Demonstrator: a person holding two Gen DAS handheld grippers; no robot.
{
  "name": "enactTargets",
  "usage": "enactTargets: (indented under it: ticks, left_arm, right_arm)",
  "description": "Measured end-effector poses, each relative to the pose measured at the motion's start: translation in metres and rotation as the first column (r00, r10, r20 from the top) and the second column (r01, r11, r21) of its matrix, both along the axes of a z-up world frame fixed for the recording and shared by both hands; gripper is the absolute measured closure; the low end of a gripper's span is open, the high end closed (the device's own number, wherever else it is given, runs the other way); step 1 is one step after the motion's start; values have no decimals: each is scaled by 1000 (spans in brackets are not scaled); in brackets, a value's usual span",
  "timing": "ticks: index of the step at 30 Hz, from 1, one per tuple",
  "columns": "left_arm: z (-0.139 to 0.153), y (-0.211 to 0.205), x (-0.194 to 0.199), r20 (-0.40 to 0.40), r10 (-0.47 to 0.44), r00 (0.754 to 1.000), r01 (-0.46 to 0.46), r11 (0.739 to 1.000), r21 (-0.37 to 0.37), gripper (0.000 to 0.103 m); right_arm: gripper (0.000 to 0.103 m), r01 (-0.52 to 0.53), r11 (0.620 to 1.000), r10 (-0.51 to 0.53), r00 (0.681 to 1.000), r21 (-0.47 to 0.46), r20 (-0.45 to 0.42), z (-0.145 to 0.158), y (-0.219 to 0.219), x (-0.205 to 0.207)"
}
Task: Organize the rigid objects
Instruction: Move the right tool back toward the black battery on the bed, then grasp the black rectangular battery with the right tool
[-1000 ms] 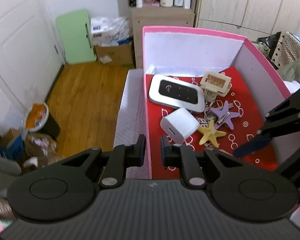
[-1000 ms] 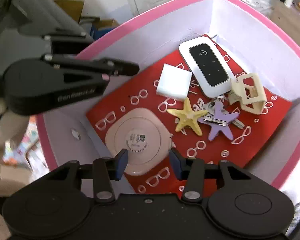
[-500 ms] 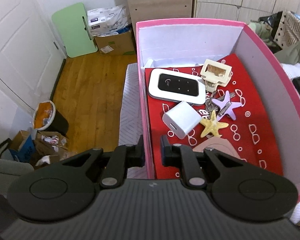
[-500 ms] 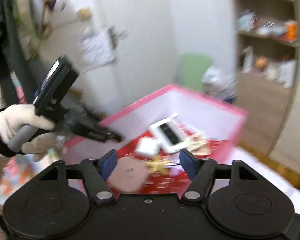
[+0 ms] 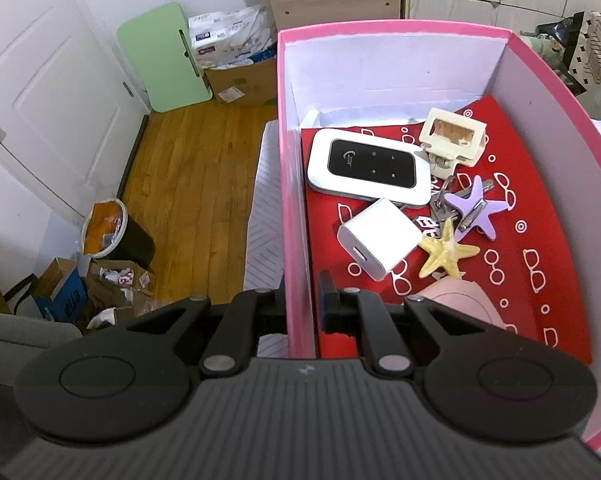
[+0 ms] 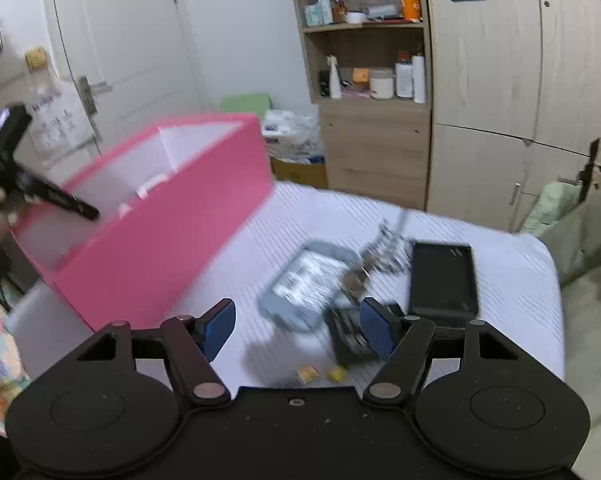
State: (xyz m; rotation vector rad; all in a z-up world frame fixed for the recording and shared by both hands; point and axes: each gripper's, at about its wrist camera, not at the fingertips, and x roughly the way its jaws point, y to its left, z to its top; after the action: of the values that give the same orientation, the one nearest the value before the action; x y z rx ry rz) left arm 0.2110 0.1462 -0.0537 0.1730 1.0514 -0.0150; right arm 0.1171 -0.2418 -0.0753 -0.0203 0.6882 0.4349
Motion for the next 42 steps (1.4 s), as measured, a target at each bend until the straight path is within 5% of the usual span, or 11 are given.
enactTargets:
  ticks: [8,14,19,31,36,42]
  left_arm:
    - [-1,4,0,-8,5,1000,-5,1000,-20,93]
    - [-1,6,1,-10,7,1000,-7,999,-33,93]
    - [-1,6,1,-8,9,1000,-10,999,-44,93]
    - [0,7,0,-2,13,1000,-13,999,-48,93]
    - [1,6,0,2,11,1000,-11,999,-48,93]
    - [1,6,1,3,10,1000,-10,999,-51,93]
  right_arm:
    - [29,66,996,-66,998,-67,8,-27,-10,-4]
    - [27,118,993,-118,993,-14,-17,-41,-27,10]
    - [27,64,997,-63,998,51,-24,-44,-35,26]
    - [30,28,998,-31,998,-48,-46,-50,-19,31]
    - [31,-22,998,31,989,63,-146,-43,-24,29]
    - [26,15,999,-9,990,47,-138,-45,-19,36]
